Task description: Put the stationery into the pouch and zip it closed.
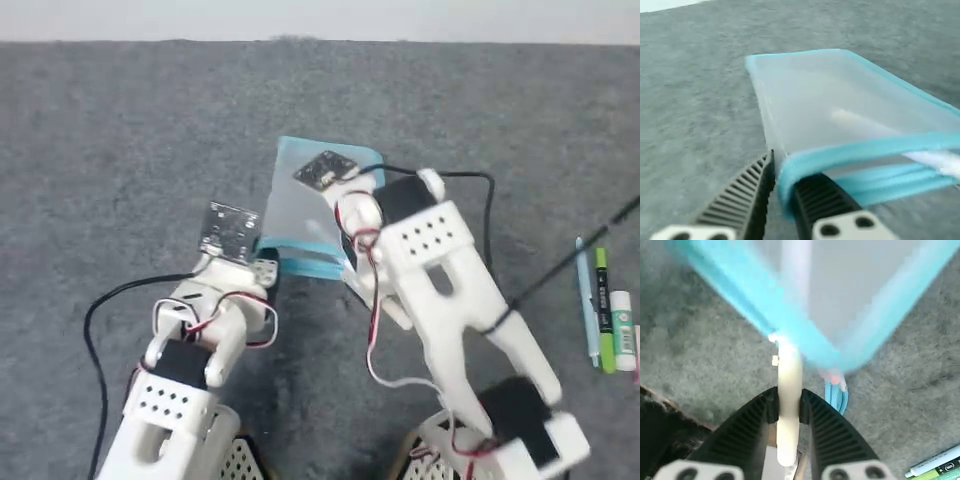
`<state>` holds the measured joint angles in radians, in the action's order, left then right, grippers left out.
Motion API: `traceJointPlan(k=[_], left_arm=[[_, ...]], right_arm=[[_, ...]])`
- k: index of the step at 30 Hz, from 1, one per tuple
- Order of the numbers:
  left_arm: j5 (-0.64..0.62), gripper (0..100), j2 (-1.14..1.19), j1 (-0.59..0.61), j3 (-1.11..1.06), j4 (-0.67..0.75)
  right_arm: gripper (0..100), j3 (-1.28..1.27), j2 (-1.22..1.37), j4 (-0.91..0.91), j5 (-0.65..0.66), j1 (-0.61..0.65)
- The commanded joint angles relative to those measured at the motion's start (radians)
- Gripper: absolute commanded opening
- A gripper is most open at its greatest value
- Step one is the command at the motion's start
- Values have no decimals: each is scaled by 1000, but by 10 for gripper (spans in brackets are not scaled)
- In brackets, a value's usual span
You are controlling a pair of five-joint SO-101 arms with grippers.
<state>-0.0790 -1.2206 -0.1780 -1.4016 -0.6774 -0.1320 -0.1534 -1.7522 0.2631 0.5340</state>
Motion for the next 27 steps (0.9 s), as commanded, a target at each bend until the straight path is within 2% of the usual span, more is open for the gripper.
traceJointPlan(k=[1,7,14,21,24,27], left_arm=[[11,13,-17,-103,25,35],[38,13,-21,-184,4,34],[40,13,-17,-183,4,35],[40,13,-21,-181,4,35],[38,13,-25,-141,8,34],[35,13,-26,-29,25,34]], right_arm=[[7,121,44,-44,-38,-12],[16,313,104,-44,-72,-8],[188,322,102,-44,-48,-4],[181,321,-28,-44,-14,-10],[180,304,-122,-45,-9,-28],[180,213,-219,-45,64,-85]])
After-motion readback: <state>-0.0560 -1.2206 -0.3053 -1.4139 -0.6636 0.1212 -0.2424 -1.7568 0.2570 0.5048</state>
